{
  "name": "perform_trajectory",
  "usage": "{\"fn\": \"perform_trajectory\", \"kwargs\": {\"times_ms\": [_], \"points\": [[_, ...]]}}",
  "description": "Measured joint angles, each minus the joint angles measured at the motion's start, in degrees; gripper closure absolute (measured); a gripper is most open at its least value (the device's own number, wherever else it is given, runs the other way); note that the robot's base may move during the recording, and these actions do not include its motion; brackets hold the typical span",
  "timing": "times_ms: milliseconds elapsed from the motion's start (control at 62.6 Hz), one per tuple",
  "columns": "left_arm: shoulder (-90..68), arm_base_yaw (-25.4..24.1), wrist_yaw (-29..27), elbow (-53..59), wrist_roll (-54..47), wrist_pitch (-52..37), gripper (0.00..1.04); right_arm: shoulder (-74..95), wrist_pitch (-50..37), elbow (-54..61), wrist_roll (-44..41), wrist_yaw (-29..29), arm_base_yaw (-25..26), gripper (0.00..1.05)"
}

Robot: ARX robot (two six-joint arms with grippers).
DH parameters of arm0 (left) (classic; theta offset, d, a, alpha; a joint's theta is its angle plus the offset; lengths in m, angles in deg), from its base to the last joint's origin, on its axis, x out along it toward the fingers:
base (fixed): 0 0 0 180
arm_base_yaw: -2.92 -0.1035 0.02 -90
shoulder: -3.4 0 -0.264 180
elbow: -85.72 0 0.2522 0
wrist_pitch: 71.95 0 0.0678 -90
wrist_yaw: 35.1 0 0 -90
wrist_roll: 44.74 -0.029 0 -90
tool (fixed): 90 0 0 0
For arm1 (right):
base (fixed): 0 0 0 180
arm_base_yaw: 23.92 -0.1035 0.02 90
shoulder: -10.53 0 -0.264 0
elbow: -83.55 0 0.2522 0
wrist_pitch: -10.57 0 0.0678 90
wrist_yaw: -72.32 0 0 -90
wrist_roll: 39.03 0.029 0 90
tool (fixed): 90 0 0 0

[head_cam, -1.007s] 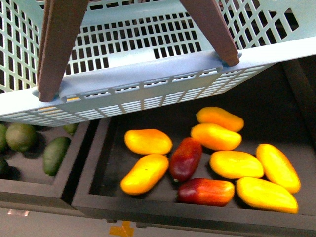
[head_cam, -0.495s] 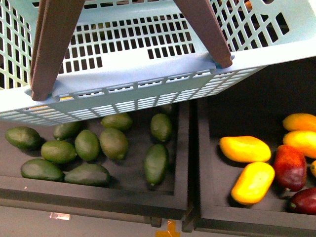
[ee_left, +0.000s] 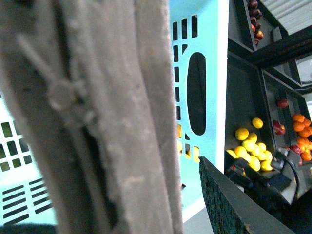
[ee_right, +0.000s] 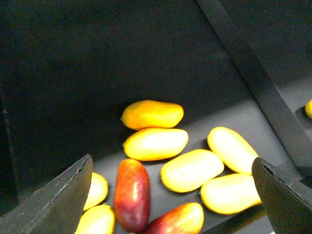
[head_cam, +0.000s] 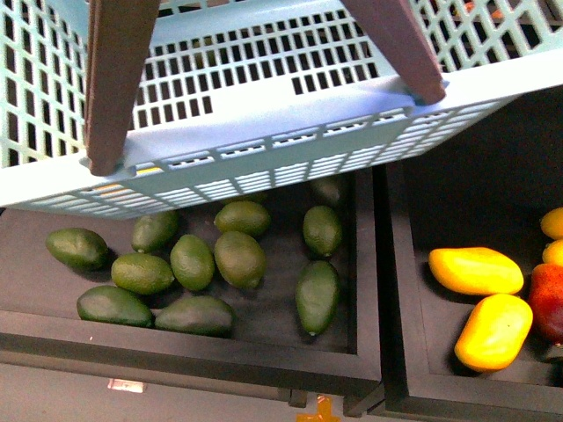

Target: Pick lemon and mango into basket

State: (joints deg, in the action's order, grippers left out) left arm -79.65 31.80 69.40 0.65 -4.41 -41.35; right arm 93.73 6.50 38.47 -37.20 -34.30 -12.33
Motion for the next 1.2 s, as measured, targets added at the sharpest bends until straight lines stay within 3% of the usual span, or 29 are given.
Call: {"fn": "perform_trajectory", "kwargs": {"times_ms": [96,288,495,783,1199], "points": [[0.0,0.0,-0.6,0.0,0.0,0.0,0.76,11.1,-6.3,-2.2,-20.2,8.5,4.1,0.09],[0.0,-0.1,-1.3,0.0,-0.1,0.0,0.76,19.9,-4.7,-5.3,-44.9,21.0,3.1,0.09],[0.0,-0.1,-1.2,0.0,-0.1,0.0,0.76,30.7,-5.3,-10.3,-61.0,22.2,-0.2,0.09],[0.0,-0.1,-0.7,0.0,0.0,0.0,0.76,41.2,-2.2,-14.4,-70.6,24.2,-3.7,0.09],[0.0,-0.1,-1.2,0.0,0.0,0.0,0.76,49.7,1.5,-22.3,-71.9,25.2,-6.6,0.09]]}}
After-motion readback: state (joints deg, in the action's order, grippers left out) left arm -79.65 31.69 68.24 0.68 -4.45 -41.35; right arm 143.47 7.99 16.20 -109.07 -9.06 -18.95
